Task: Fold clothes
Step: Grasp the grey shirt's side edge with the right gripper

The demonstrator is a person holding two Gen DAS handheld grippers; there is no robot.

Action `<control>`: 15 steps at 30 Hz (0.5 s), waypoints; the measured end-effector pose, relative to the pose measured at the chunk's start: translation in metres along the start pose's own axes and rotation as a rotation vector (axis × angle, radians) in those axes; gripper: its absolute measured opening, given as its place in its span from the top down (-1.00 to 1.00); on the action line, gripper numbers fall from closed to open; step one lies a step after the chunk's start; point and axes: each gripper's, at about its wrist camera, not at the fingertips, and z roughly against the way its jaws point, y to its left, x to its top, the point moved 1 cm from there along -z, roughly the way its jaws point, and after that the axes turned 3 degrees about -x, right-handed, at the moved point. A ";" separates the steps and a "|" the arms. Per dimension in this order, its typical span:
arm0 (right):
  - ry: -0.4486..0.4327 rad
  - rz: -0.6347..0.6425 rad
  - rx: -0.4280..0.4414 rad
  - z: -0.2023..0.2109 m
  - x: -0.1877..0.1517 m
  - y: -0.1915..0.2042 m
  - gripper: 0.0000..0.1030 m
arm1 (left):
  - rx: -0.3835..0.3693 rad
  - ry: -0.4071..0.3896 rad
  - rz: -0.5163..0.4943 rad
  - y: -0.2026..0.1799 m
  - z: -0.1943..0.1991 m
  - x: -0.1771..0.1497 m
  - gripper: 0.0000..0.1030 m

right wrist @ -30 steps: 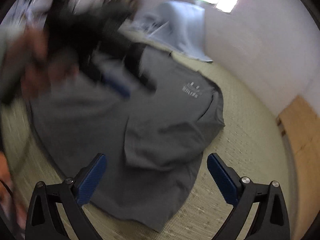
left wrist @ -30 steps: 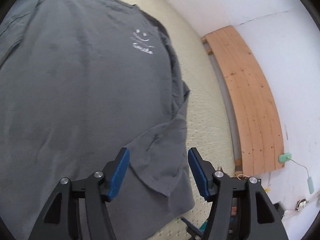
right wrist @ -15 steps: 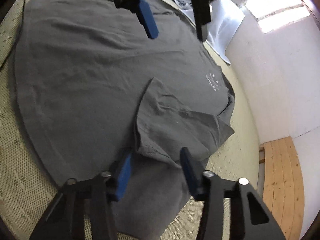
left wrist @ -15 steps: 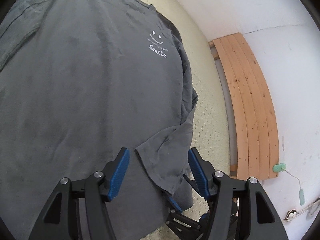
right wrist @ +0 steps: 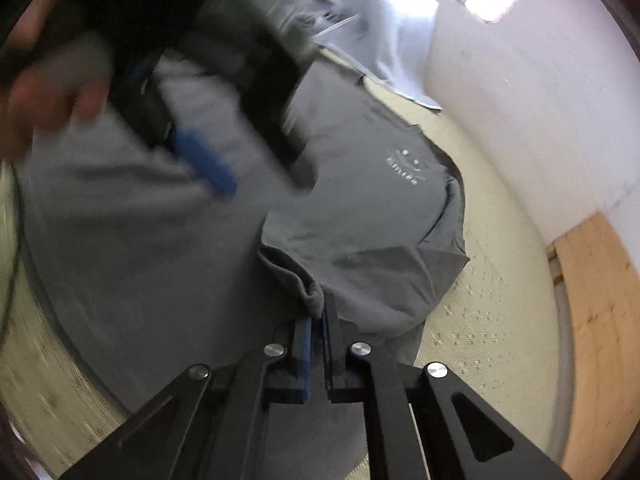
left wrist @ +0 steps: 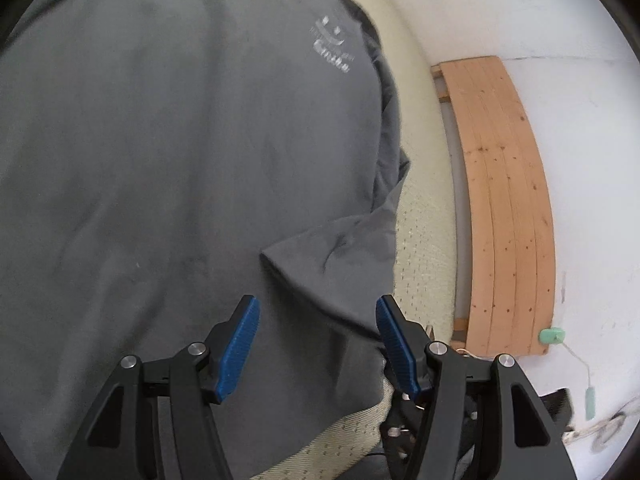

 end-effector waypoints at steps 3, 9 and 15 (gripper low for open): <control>-0.029 -0.056 0.003 0.008 0.006 -0.007 0.95 | -0.042 0.006 0.051 0.005 -0.007 0.000 -0.26; -0.119 -0.083 0.018 0.025 0.016 -0.006 0.95 | -0.148 -0.042 0.142 0.012 -0.010 0.007 -0.26; -0.162 -0.123 0.032 0.035 0.020 -0.009 0.95 | -0.206 -0.093 0.214 0.021 -0.001 0.009 -0.26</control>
